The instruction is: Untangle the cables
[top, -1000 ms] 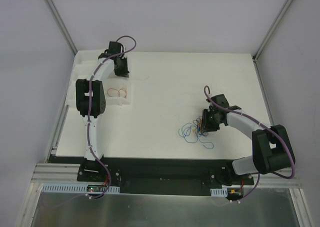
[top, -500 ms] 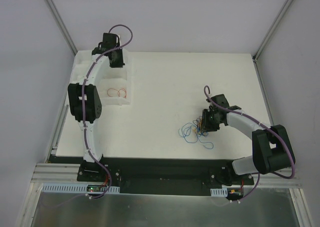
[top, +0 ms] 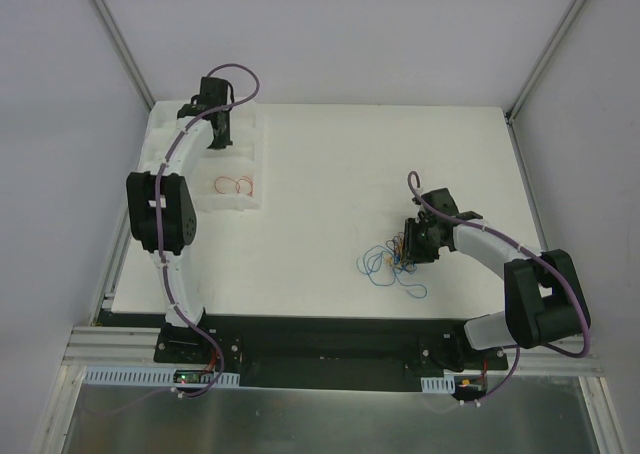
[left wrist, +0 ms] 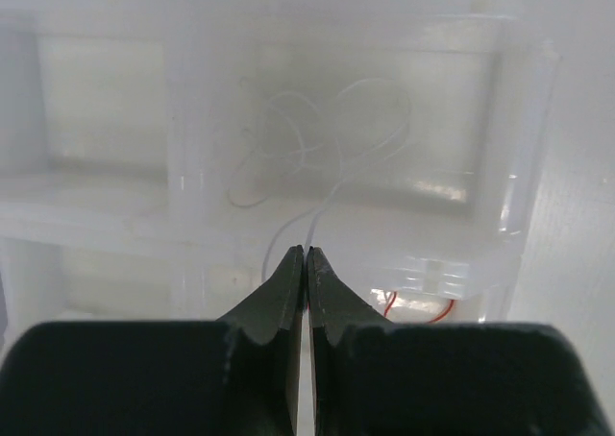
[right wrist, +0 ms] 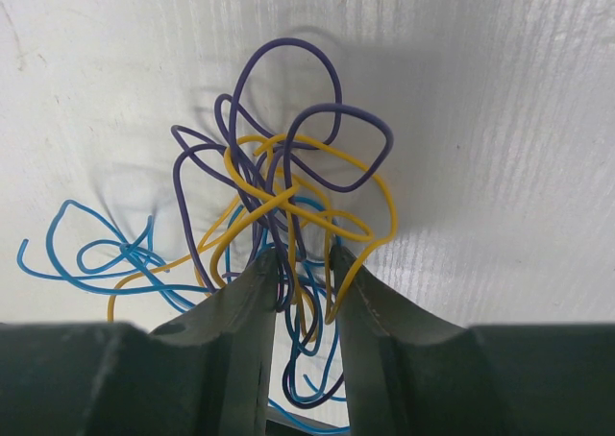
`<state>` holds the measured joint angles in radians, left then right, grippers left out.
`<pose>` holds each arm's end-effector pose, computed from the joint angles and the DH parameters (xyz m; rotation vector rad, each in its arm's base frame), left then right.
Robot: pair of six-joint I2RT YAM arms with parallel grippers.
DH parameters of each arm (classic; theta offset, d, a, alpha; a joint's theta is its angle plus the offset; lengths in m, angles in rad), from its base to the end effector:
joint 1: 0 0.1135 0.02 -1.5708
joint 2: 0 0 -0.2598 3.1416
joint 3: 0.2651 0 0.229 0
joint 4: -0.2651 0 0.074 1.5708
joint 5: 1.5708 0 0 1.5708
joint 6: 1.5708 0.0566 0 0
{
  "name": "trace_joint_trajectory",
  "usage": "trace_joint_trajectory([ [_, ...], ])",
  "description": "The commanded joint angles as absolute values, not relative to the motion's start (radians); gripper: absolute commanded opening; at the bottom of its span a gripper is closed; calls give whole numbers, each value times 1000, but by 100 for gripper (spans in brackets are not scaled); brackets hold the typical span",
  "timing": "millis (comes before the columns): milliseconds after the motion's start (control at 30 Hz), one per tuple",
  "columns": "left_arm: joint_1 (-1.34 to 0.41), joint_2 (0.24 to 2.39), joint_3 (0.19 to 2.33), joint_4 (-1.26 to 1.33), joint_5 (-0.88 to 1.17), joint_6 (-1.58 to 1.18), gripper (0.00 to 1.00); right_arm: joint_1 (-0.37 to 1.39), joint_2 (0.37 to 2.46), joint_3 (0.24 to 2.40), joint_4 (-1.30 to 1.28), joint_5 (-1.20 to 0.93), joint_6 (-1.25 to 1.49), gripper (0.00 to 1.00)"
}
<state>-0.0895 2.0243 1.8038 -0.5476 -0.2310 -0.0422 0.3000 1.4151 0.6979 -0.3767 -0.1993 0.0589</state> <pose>0.4548 -0.0278 0.2676 -0.0593 2.3215 0.2037 0.2309 0.0831 0.1551 -0.3873 2.6554 0.3803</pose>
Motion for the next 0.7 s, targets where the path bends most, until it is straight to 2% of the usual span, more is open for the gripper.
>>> trace_joint_trajectory([
  [0,-69,2040,1836,-577,-334,-31,0,310,1440,695,-425,-158,40,33],
  [200,-71,2132,1942,-612,-232,-84,0,314,1443,696,-428,-155,41,34],
  [233,-71,2137,1953,-620,-210,-98,9,313,1442,696,-428,-153,41,34],
  [267,-71,2138,1962,-627,-195,-106,23,313,1443,696,-426,-153,41,34],
  [300,-71,2138,1962,-629,-183,-115,33,314,1445,699,-428,-153,41,34],
  [333,-71,2132,1963,-637,-186,-124,39,314,1445,699,-429,-152,41,34],
  [533,-71,2042,1939,-670,-229,-137,51,316,1443,698,-430,-152,40,33],
  [667,-71,1936,1878,-678,-222,-153,64,318,1445,698,-431,-149,40,34],
])
